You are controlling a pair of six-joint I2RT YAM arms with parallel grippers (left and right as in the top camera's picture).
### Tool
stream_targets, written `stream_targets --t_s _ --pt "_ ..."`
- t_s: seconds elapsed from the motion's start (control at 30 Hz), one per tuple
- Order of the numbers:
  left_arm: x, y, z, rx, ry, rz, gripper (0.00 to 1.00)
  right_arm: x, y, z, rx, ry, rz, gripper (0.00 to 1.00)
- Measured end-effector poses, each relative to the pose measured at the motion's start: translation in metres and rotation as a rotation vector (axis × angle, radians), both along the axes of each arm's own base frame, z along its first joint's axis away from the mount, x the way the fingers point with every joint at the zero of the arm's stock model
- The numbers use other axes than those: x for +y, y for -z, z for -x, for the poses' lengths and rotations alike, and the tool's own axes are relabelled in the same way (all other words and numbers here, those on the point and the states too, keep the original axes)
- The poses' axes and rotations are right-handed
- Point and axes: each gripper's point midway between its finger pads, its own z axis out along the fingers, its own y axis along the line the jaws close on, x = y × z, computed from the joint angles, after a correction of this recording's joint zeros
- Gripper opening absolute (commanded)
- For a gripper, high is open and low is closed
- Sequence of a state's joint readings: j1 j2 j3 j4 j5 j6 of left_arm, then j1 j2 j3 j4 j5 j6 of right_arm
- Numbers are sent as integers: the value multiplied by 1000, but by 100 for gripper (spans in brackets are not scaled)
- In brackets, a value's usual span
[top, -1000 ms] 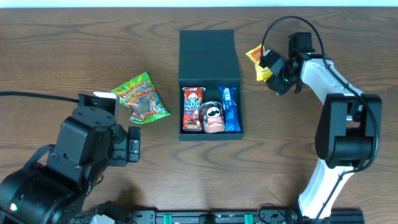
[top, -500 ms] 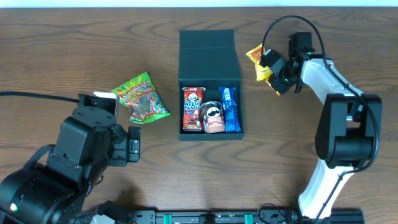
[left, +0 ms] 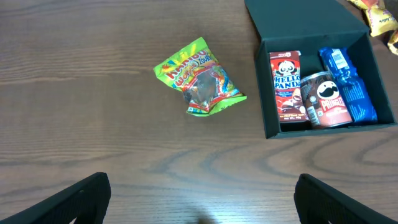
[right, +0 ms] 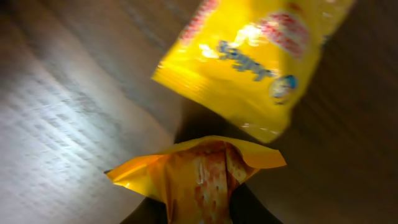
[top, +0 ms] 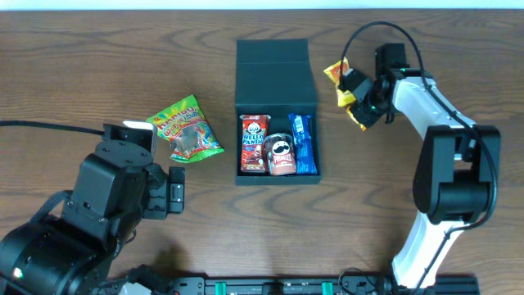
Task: Pack container
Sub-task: 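Carry the yellow packet over the black box and lower it inside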
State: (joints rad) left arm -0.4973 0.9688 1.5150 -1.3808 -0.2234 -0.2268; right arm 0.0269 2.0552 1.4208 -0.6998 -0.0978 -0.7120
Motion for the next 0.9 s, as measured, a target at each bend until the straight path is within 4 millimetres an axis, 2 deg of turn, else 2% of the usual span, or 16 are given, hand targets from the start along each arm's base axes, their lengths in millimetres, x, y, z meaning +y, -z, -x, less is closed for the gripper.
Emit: stream_targets --t_s 0.13,0.27,0.4,0.5,0.8,0.9 --pt "0 0 0 0 0 0 95 12 -16 4 -12 -23 -1 17" --pt "0 0 0 0 0 0 95 28 -50 2 -89 -57 -7 18" --pt "0 0 0 0 0 0 95 60 -88 1 -192 -131 -21 17" --pt "0 0 0 0 0 0 95 87 -103 5 -233 -194 -32 16" --pt "0 0 0 0 0 0 95 157 -108 30 -243 -404 -78 14" --pt "0 0 0 0 0 0 95 170 -109 36 -247 -472 -89 13"
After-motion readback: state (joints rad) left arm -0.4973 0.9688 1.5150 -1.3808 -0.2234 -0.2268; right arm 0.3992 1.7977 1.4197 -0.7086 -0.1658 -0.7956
